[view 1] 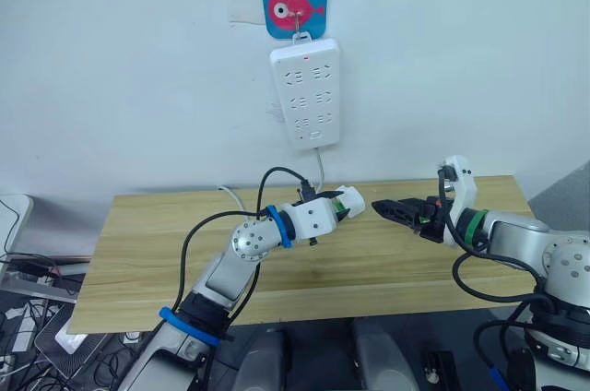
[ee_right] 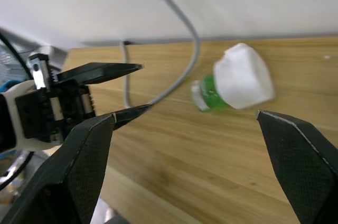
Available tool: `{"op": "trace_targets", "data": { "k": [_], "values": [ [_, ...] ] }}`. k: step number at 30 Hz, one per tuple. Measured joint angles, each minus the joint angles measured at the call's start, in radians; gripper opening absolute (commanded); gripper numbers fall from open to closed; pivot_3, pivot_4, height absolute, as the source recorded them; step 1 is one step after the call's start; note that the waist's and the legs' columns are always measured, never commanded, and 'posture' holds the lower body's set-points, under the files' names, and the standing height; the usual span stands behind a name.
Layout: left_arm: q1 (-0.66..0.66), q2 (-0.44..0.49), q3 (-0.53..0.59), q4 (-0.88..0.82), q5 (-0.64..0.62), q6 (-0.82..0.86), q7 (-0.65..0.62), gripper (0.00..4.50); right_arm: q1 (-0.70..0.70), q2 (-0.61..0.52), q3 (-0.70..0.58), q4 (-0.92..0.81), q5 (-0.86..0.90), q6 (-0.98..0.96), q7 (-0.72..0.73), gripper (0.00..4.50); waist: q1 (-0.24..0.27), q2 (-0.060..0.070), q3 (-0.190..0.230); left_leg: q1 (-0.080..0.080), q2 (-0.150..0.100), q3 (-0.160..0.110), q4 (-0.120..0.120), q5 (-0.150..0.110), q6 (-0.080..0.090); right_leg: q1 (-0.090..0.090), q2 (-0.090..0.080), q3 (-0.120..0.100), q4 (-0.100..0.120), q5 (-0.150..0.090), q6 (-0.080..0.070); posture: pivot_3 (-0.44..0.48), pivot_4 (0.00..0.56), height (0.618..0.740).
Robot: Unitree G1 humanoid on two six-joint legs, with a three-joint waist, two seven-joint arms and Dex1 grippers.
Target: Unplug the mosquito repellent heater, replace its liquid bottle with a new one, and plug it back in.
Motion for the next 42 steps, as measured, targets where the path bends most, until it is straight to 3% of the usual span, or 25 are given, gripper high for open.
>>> {"op": "trace_targets", "data": {
  "k": [4, 5, 7, 14, 18, 28, 33, 42],
  "values": [
    [0.055, 0.027, 0.058, -0.007, -0.048, 0.100, -0.004, 1.70, 0.012, -0.014, 0.033, 0.000, -0.032, -0.039, 0.012, 4.46, -0.001, 0.000, 0.000, 0.000, 0.000, 0.000, 0.000, 0.000, 0.000, 0.000, 0.000, 0.000, 0.000, 0.000, 0.000, -0.175, 0.228, 0.740],
    [0.068, 0.036, 0.079, -0.010, -0.065, 0.130, -0.005, 1.88, 0.012, -0.016, 0.043, 0.000, -0.038, -0.051, 0.020, 4.49, -0.001, 0.000, 0.000, 0.000, 0.000, 0.000, 0.000, 0.000, 0.000, 0.000, 0.001, 0.000, 0.000, 0.000, 0.000, -0.171, 0.229, 0.740],
    [0.093, 0.052, 0.119, -0.022, -0.101, 0.193, -0.015, 2.31, 0.013, -0.018, 0.063, 0.001, -0.058, -0.072, 0.032, 4.50, -0.002, 0.000, 0.000, 0.000, 0.000, -0.001, 0.000, 0.000, 0.000, 0.000, 0.001, 0.000, 0.000, 0.000, 0.000, -0.167, 0.230, 0.740],
    [0.105, 0.072, 0.147, -0.063, -0.164, 0.299, -0.075, 4.47, 0.015, -0.045, 0.125, 0.003, -0.093, -0.120, 0.082, 4.50, 0.004, 0.000, 0.000, 0.000, 0.000, -0.001, 0.000, 0.000, 0.000, 0.001, 0.000, 0.000, 0.000, 0.000, 0.000, -0.172, 0.238, 0.740],
    [0.021, 0.047, 0.135, 0.003, -0.183, 0.299, -0.113, 4.49, 0.015, -0.104, 0.175, 0.001, -0.125, -0.158, 0.144, 4.50, 0.003, 0.000, 0.000, 0.000, 0.000, -0.001, 0.000, 0.000, 0.000, 0.001, 0.000, -0.001, -0.001, 0.000, 0.000, -0.194, 0.243, 0.740],
    [-0.225, -0.092, 0.037, 0.443, -0.134, 0.156, -0.154, 4.49, 0.032, -0.152, 0.208, -0.025, -0.176, -0.218, 0.227, 4.50, -0.009, -0.001, 0.001, 0.000, 0.000, 0.000, 0.000, 0.000, 0.000, 0.001, 0.001, -0.001, -0.002, 0.000, 0.000, -0.246, 0.258, 0.740],
    [-0.287, -0.172, 0.015, 0.596, -0.075, 0.121, -0.066, 4.49, 0.040, -0.143, 0.202, -0.041, -0.175, -0.216, 0.212, 4.50, -0.019, -0.002, 0.001, 0.000, 0.000, -0.001, 0.000, 0.000, 0.000, 0.001, 0.001, 0.000, -0.002, 0.000, 0.000, -0.262, 0.264, 0.740],
    [-0.343, -0.206, -0.008, 0.767, 0.024, 0.086, 0.083, 4.49, 0.067, -0.118, 0.168, -0.061, -0.168, -0.199, 0.172, 4.50, -0.030, -0.002, 0.001, 0.000, 0.000, -0.001, 0.000, 0.000, 0.000, 0.001, 0.001, 0.000, -0.002, -0.001, 0.001, -0.267, 0.270, 0.740]
  ]
}}
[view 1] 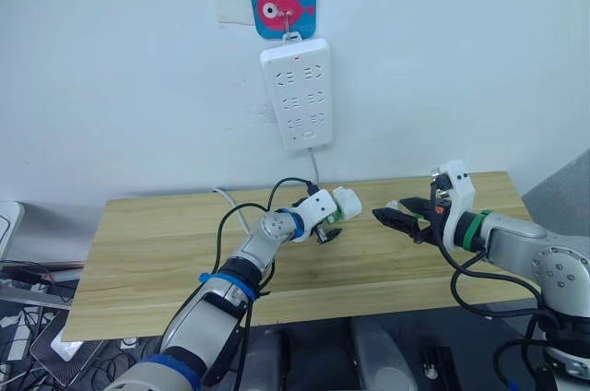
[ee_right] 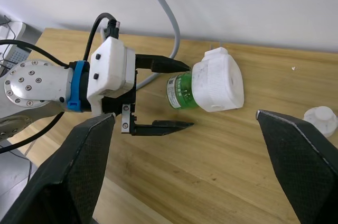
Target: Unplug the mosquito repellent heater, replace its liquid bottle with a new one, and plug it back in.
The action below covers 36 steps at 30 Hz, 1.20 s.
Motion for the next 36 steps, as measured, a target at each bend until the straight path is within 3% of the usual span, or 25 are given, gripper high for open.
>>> {"op": "trace_targets", "data": {
  "k": [1, 4, 10, 17, 22, 25, 30, 36],
  "values": [
    [-0.007, -0.003, 0.001, 0.011, 0.001, -0.004, 0.004, 4.49, 0.000, 0.004, 0.000, 0.000, 0.000, 0.000, -0.001, 4.50, -0.001, 0.000, 0.000, 0.000, 0.000, 0.000, 0.000, 0.000, 0.000, 0.000, 0.000, 0.000, 0.000, 0.000, 0.000, -0.267, 0.270, 0.740],
    [-0.017, -0.013, 0.003, 0.039, 0.001, -0.012, 0.013, 3.92, 0.000, 0.019, -0.002, 0.000, 0.002, 0.003, -0.013, 4.50, -0.002, 0.000, 0.000, 0.000, 0.000, 0.000, 0.000, 0.000, 0.000, 0.000, 0.000, 0.000, 0.000, 0.000, 0.001, -0.264, 0.269, 0.740],
    [-0.016, -0.021, 0.004, 0.062, 0.000, -0.015, 0.001, 2.24, 0.000, 0.048, -0.007, 0.000, 0.023, 0.017, -0.041, 4.50, -0.004, 0.000, 0.000, 0.000, 0.000, 0.000, 0.000, 0.000, 0.000, 0.000, 0.000, 0.000, 0.000, 0.000, 0.001, -0.261, 0.269, 0.740],
    [0.056, -0.002, 0.038, -0.032, -0.041, -0.043, -0.041, 2.24, 0.049, 0.103, -0.053, -0.002, 0.037, 0.015, -0.079, 4.50, -0.008, 0.000, 0.000, 0.000, 0.000, -0.001, -0.001, 0.000, 0.000, -0.001, 0.000, 0.000, 0.000, 0.000, 0.001, -0.251, 0.262, 0.740],
    [0.209, -0.003, 0.116, -0.321, -0.186, -0.074, -0.107, 2.24, 0.104, 0.294, -0.192, -0.011, 0.171, -0.051, -0.221, 4.50, -0.011, 0.000, 0.000, 0.000, 0.000, -0.001, -0.001, 0.000, 0.000, -0.001, -0.004, 0.001, 0.000, 0.000, 0.001, -0.251, 0.259, 0.740],
    [0.268, -0.006, 0.146, -0.469, -0.264, -0.073, -0.130, 2.24, 0.109, 0.350, -0.239, -0.019, 0.282, -0.110, -0.311, 4.50, -0.012, 0.001, 0.000, 0.000, 0.000, -0.001, -0.001, 0.000, 0.000, 0.000, -0.005, 0.001, 0.000, 0.000, 0.001, -0.260, 0.251, 0.740],
    [0.309, -0.011, 0.164, -0.621, -0.331, -0.049, -0.133, 2.24, 0.108, 0.337, -0.174, -0.076, 0.361, -0.168, -0.354, 4.50, -0.016, 0.001, -0.001, 0.000, -0.001, 0.000, -0.001, 0.000, 0.000, 0.000, -0.001, 0.001, -0.001, -0.001, 0.001, -0.260, 0.241, 0.740],
    [0.310, -0.025, 0.155, -0.668, -0.355, -0.006, -0.139, 2.24, 0.080, 0.328, -0.082, -0.084, 0.351, -0.228, -0.354, 4.50, -0.019, 0.001, -0.001, 0.000, 0.000, 0.000, -0.001, 0.000, 0.000, 0.000, 0.000, 0.001, 0.000, -0.001, 0.001, -0.248, 0.231, 0.740]
  ]
}}
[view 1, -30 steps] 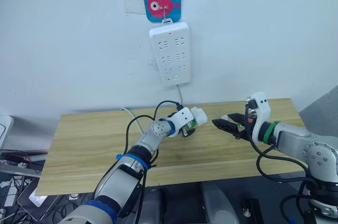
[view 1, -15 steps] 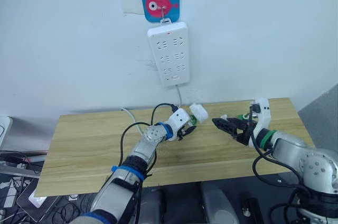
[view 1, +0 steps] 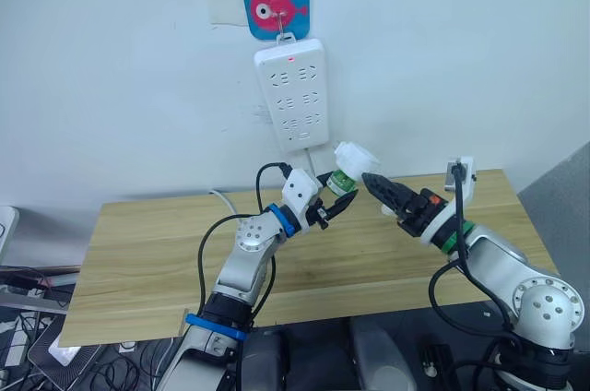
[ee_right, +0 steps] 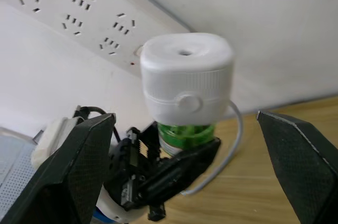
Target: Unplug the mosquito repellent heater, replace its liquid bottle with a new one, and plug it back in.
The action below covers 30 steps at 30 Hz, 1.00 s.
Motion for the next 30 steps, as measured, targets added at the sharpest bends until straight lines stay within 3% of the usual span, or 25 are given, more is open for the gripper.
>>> {"op": "trace_targets", "data": {
  "k": [8, 21, 24, 27, 30],
  "values": [
    [0.019, 0.000, -0.004, -0.083, -0.023, 0.060, -0.014, 2.24, -0.028, -0.004, 0.090, 0.043, -0.079, -0.077, 0.003, 4.50, 0.000, 0.000, 0.000, 0.000, 0.000, 0.000, 0.000, 0.000, 0.000, 0.000, 0.000, 0.000, 0.000, 0.000, 0.000, -0.239, 0.226, 0.740],
    [0.054, -0.002, -0.041, -0.146, -0.040, 0.087, -0.016, 2.24, -0.072, 0.024, 0.121, 0.080, -0.115, -0.157, -0.012, 4.50, 0.001, 0.000, 0.000, 0.000, 0.000, 0.000, 0.000, 0.000, 0.000, 0.000, 0.000, 0.000, 0.000, 0.000, 0.000, -0.243, 0.232, 0.740],
    [0.054, -0.002, -0.042, -0.147, -0.040, 0.089, -0.016, 2.24, -0.072, 0.025, 0.121, 0.081, -0.115, -0.162, -0.012, 3.89, 0.001, 0.000, 0.000, 0.000, 0.000, 0.000, 0.000, 0.000, 0.000, 0.000, 0.000, 0.000, 0.000, 0.000, 0.000, -0.243, 0.232, 0.740],
    [0.054, -0.003, -0.042, -0.147, -0.040, 0.101, -0.013, 2.24, -0.075, 0.035, 0.122, 0.085, -0.114, -0.165, -0.012, 2.97, 0.001, 0.000, 0.000, 0.000, 0.000, 0.000, 0.000, 0.000, 0.000, 0.000, 0.001, 0.000, 0.000, 0.000, 0.000, -0.244, 0.235, 0.740],
    [0.054, -0.003, -0.042, -0.147, -0.040, 0.104, -0.013, 2.24, -0.075, 0.035, 0.123, 0.089, -0.112, -0.165, -0.012, 2.98, 0.001, 0.000, 0.000, 0.000, 0.000, 0.000, 0.000, 0.000, 0.000, 0.000, 0.001, 0.001, 0.000, 0.000, 0.000, -0.242, 0.237, 0.740]
  ]
}}
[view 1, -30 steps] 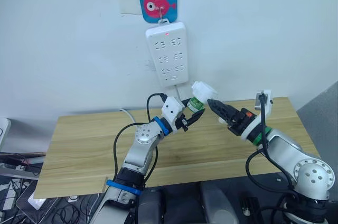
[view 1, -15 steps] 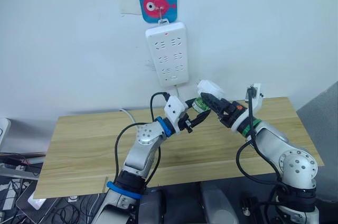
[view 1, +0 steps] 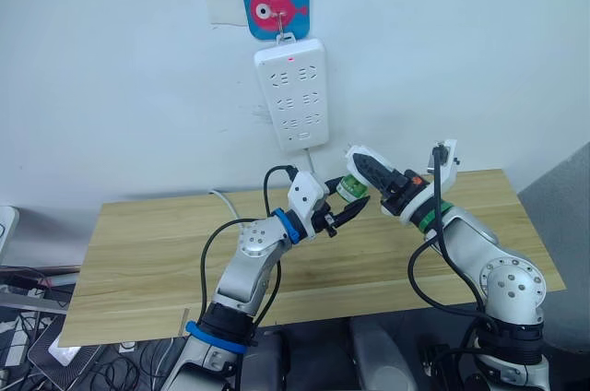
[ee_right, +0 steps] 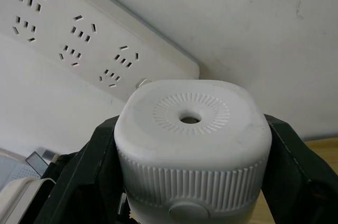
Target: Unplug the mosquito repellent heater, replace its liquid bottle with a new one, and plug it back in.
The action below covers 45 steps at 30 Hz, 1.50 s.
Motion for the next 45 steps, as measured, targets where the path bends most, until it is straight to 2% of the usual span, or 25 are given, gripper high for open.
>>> {"op": "trace_targets", "data": {
  "k": [3, 6, 10, 14, 17, 22, 23, 26, 30, 38, 45],
  "values": [
    [0.000, 0.000, 0.000, -0.001, 0.000, 0.002, 0.000, 2.24, 0.000, 0.000, 0.001, 0.000, 0.001, 0.000, 0.000, 2.98, 0.000, 0.000, 0.000, 0.000, 0.000, 0.000, 0.000, 0.000, 0.000, 0.000, 0.000, 0.000, 0.000, 0.000, 0.000, -0.242, 0.237, 0.740],
    [0.004, 0.011, 0.000, -0.019, -0.009, 0.023, -0.007, 3.24, 0.000, -0.008, 0.008, 0.000, -0.007, -0.001, 0.013, 2.98, 0.000, 0.000, 0.000, 0.000, 0.000, 0.000, 0.000, 0.000, 0.000, 0.000, 0.000, 0.000, 0.000, 0.000, 0.000, -0.240, 0.236, 0.740],
    [0.032, 0.071, 0.014, -0.120, -0.055, 0.085, -0.022, 4.48, -0.003, -0.036, 0.021, 0.000, -0.040, -0.006, 0.039, 2.98, -0.001, 0.000, 0.000, 0.000, 0.000, 0.000, 0.000, 0.000, 0.000, 0.000, 0.000, 0.000, 0.000, 0.000, 0.000, -0.237, 0.236, 0.740],
    [0.082, 0.197, 0.122, -0.234, -0.107, 0.166, -0.022, 4.50, -0.005, -0.130, 0.041, -0.002, -0.124, -0.016, 0.107, 2.98, -0.001, 0.000, 0.000, 0.000, 0.002, 0.000, 0.000, 0.000, 0.000, -0.001, 0.001, 0.000, 0.000, 0.000, 0.000, -0.224, 0.232, 0.740],
    [0.081, 0.282, 0.190, -0.280, -0.154, 0.224, -0.036, 4.50, -0.011, -0.144, 0.050, -0.005, -0.159, -0.030, 0.135, 2.98, 0.000, 0.000, 0.000, 0.000, 0.002, -0.001, 0.000, 0.000, 0.000, 0.000, 0.002, 0.000, 0.000, 0.000, 0.000, -0.212, 0.228, 0.740],
    [-0.024, 0.407, 0.302, -0.217, -0.206, 0.259, -0.092, 4.50, -0.029, -0.175, 0.105, -0.034, -0.238, -0.043, 0.192, 2.98, 0.004, 0.000, 0.000, 0.000, 0.001, -0.001, 0.000, 0.000, 0.000, 0.000, 0.002, -0.001, 0.000, 0.000, 0.000, -0.207, 0.226, 0.740],
    [-0.052, 0.418, 0.310, -0.183, -0.209, 0.251, -0.107, 4.31, -0.030, -0.170, 0.110, -0.034, -0.250, -0.046, 0.195, 2.98, 0.004, 0.000, 0.000, 0.000, 0.001, -0.001, 0.000, 0.000, 0.000, 0.000, 0.002, -0.001, 0.000, 0.000, 0.000, -0.208, 0.226, 0.740],
    [-0.133, 0.420, 0.307, -0.059, -0.209, 0.216, -0.149, 3.58, -0.035, -0.157, 0.117, -0.034, -0.267, -0.051, 0.201, 2.98, 0.004, 0.000, 0.000, 0.000, 0.001, -0.001, 0.000, 0.000, 0.000, -0.001, 0.001, -0.001, 0.000, 0.000, 0.000, -0.216, 0.226, 0.740],
    [-0.266, 0.419, 0.306, 0.096, -0.187, 0.144, -0.184, 3.58, -0.061, -0.154, 0.117, -0.034, -0.286, -0.051, 0.208, 2.98, 0.001, 0.000, 0.000, 0.000, 0.001, -0.001, 0.000, 0.000, 0.000, -0.001, 0.001, -0.001, 0.000, 0.000, 0.000, -0.216, 0.226, 0.740],
    [-0.385, 0.394, 0.269, 0.365, -0.132, -0.011, -0.291, 3.58, -0.079, -0.148, 0.118, -0.061, -0.284, -0.039, 0.220, 2.98, 0.000, 0.000, 0.000, 0.000, 0.001, -0.001, 0.000, 0.000, 0.000, -0.002, 0.001, 0.000, 0.001, 0.000, 0.000, -0.243, 0.211, 0.740],
    [-0.462, 0.367, 0.259, 0.492, -0.112, -0.083, -0.370, 3.58, -0.100, -0.129, 0.132, -0.074, -0.286, -0.037, 0.228, 2.98, 0.014, 0.000, 0.000, -0.001, -0.002, -0.003, 0.002, 0.000, 0.000, -0.001, -0.002, -0.002, 0.001, 0.000, 0.000, -0.244, 0.206, 0.740]
  ]
}}
